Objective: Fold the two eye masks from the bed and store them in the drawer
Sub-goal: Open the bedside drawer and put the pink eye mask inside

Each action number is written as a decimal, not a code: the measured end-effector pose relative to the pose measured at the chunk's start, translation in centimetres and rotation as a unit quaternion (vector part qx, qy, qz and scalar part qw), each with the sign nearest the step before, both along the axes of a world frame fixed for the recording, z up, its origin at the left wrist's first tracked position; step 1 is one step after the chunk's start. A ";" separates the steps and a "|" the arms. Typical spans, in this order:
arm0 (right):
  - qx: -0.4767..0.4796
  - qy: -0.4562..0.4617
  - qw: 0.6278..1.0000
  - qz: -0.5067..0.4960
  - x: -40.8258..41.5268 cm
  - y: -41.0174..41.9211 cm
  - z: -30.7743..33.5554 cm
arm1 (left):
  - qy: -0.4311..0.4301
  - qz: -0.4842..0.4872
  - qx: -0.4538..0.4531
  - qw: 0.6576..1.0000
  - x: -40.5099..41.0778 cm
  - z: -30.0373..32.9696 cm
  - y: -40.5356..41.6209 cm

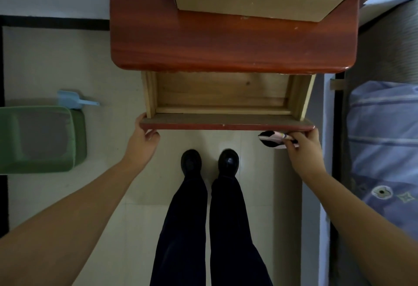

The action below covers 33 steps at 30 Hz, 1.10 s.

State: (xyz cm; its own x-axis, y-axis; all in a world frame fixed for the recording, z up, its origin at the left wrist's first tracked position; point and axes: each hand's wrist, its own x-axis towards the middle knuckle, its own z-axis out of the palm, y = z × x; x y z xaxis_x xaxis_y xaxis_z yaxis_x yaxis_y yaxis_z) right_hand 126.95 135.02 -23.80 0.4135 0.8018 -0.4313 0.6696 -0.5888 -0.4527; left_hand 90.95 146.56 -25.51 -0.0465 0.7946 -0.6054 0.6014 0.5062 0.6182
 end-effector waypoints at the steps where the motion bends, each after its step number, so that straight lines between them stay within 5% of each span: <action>1: -0.008 -0.005 1.000 0.004 -0.1 0.1 0.1 | -0.001 -0.011 -0.008 1.000 -0.1 0.1 0.0; 4: -0.091 0.012 0.995 0.033 -0.8 0.9 1.9 | 0.052 -0.040 0.041 0.997 0.0 1.6 0.1; 6: -0.123 0.129 0.983 0.033 -2.3 1.7 4.3 | 0.094 -0.047 0.156 0.982 0.5 3.8 -0.3; 8: -0.097 0.293 0.951 -0.024 -4.8 3.3 7.0 | 0.031 -0.073 0.203 0.976 2.3 6.2 -1.1; 11: -0.043 0.401 0.911 -0.087 -8.6 7.0 8.5 | -0.150 -0.101 0.054 0.982 6.2 8.9 -0.6; 13: -0.013 0.365 0.927 -0.085 -10.6 10.2 7.7 | -0.166 -0.077 0.015 0.983 7.5 8.1 1.5; 16: -0.010 0.258 0.966 -0.012 -13.1 14.6 4.4 | 0.008 -0.107 0.063 0.992 7.9 5.3 6.0; 20: -0.045 0.137 0.988 0.053 -15.4 18.1 -0.8 | 0.148 -0.170 0.000 0.974 8.2 0.9 8.9; 27: -0.060 0.075 0.994 0.061 -16.3 18.7 -2.6 | 0.142 -0.078 -0.017 0.987 8.2 -1.0 9.1; 33: -0.108 0.015 0.993 0.054 -12.2 14.9 4.4 | 0.145 -0.197 -0.011 0.970 7.3 5.9 5.7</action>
